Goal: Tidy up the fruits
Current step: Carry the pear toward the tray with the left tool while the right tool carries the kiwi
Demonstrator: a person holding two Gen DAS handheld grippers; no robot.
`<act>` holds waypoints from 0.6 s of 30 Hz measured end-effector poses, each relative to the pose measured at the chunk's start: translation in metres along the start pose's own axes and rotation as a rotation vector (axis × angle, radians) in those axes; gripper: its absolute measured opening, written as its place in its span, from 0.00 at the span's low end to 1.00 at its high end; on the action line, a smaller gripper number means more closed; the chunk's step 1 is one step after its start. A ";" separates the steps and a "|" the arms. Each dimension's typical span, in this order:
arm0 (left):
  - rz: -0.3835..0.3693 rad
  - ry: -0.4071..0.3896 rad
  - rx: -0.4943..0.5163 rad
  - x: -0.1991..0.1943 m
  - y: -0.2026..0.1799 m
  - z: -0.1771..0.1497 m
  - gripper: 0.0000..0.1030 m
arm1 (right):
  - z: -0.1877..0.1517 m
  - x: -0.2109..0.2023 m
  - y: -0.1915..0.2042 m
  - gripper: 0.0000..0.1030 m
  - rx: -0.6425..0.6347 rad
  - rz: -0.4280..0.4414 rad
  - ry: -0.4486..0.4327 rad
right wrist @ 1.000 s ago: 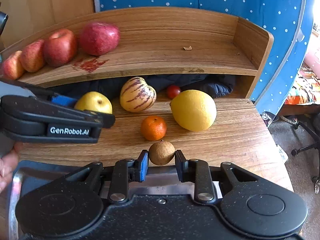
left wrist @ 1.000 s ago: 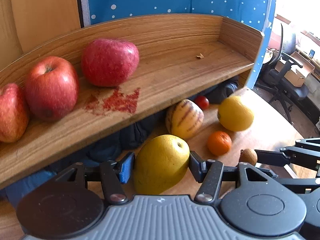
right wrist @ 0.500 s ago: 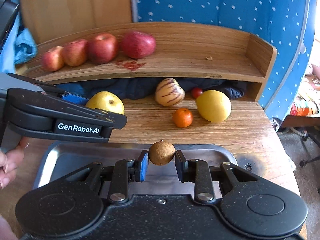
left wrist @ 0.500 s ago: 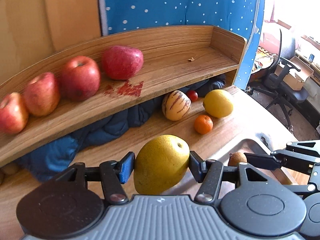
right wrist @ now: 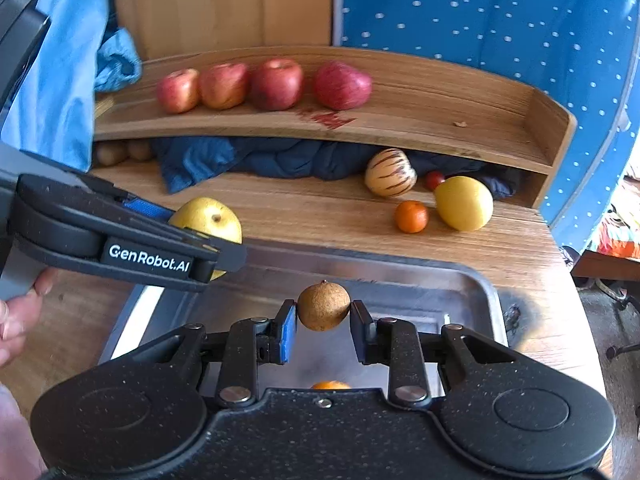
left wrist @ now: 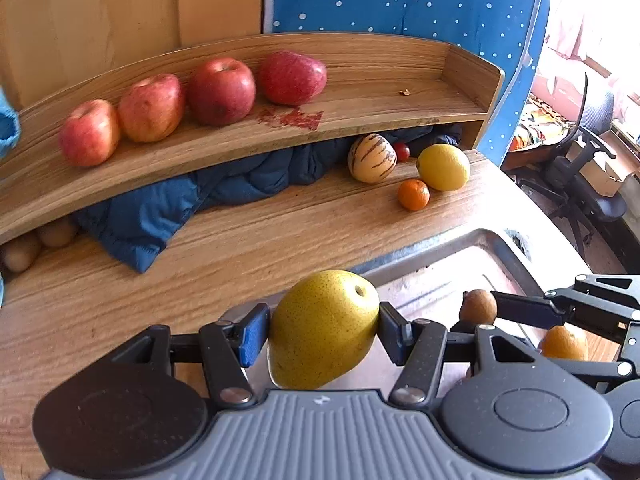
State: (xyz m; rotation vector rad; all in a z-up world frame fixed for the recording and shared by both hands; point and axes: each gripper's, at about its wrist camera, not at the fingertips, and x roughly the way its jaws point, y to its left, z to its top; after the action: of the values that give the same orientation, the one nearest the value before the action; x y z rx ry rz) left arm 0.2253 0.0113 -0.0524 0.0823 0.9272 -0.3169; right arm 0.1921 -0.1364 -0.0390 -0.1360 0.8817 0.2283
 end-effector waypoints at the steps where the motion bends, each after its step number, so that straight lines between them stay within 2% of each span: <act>1: 0.001 0.001 -0.003 -0.002 0.001 -0.002 0.60 | -0.001 -0.001 0.003 0.29 -0.009 0.006 0.001; 18: 0.003 0.037 -0.035 -0.020 0.008 -0.028 0.60 | -0.015 -0.007 0.034 0.30 -0.084 0.055 0.040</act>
State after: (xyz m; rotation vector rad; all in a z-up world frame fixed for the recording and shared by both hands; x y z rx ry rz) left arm 0.1950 0.0294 -0.0537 0.0577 0.9691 -0.2974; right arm 0.1682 -0.1079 -0.0440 -0.1956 0.9170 0.3149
